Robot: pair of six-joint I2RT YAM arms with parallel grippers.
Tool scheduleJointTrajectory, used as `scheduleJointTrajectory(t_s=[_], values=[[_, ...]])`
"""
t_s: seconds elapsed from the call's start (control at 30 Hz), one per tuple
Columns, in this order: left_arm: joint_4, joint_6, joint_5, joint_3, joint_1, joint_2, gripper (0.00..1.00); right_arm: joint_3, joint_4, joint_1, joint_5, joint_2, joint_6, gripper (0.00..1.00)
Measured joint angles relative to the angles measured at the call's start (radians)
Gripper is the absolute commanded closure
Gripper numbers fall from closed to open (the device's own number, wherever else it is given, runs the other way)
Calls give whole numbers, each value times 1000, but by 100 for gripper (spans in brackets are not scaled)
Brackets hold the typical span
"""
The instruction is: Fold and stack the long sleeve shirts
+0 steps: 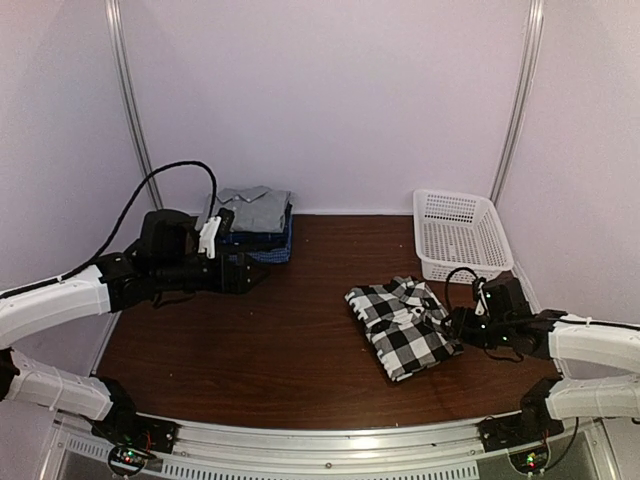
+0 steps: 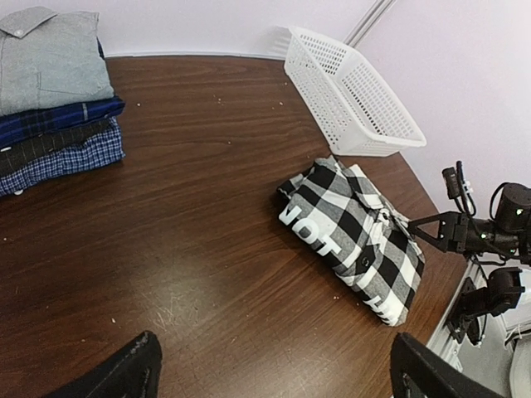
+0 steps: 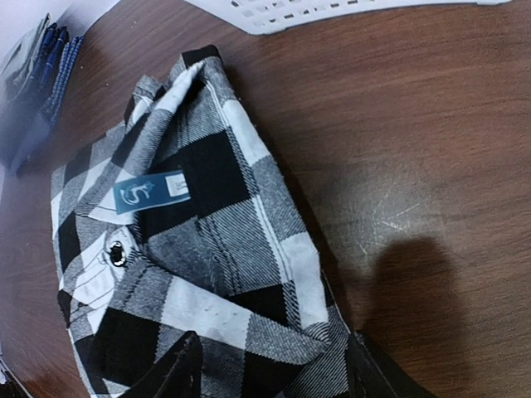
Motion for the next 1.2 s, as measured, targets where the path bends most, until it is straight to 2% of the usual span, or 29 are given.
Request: scheduleJointTrajectory(t_s=[0.13,0.2,0.3,0.37,0.4,0.6,0.8,1.0,1.13,1.17,1.2], values=[[2,0,0,0,0,0,2,-24,66,-11,-34,49,15,48],[2,0,0,0,0,0,2,-27,94,-11,-43,57,19,60],[2,0,0,0,0,0,2,-27,131,-14,-57,64,23,86],[2,0,0,0,0,0,2,-25,138,-15,-66,65,19,98],[2,0,2,0,0,0,2,-20,137,-15,-74,65,17,100],[3,-4,4,-6,0,0,2,63,105,32,-103,30,-2,100],[-1,-23,-14,-30,0,-4,2,252,127,262,-87,55,13,100],[-74,-62,-135,-30,1,-13,2,489,246,509,-68,385,31,100],[-143,-95,-212,-30,13,-13,2,701,281,592,-76,670,24,100],[-158,-103,-227,-30,18,-14,2,757,286,605,-81,740,22,98],[-171,-110,-238,-31,23,-14,2,807,292,614,-89,800,19,92]])
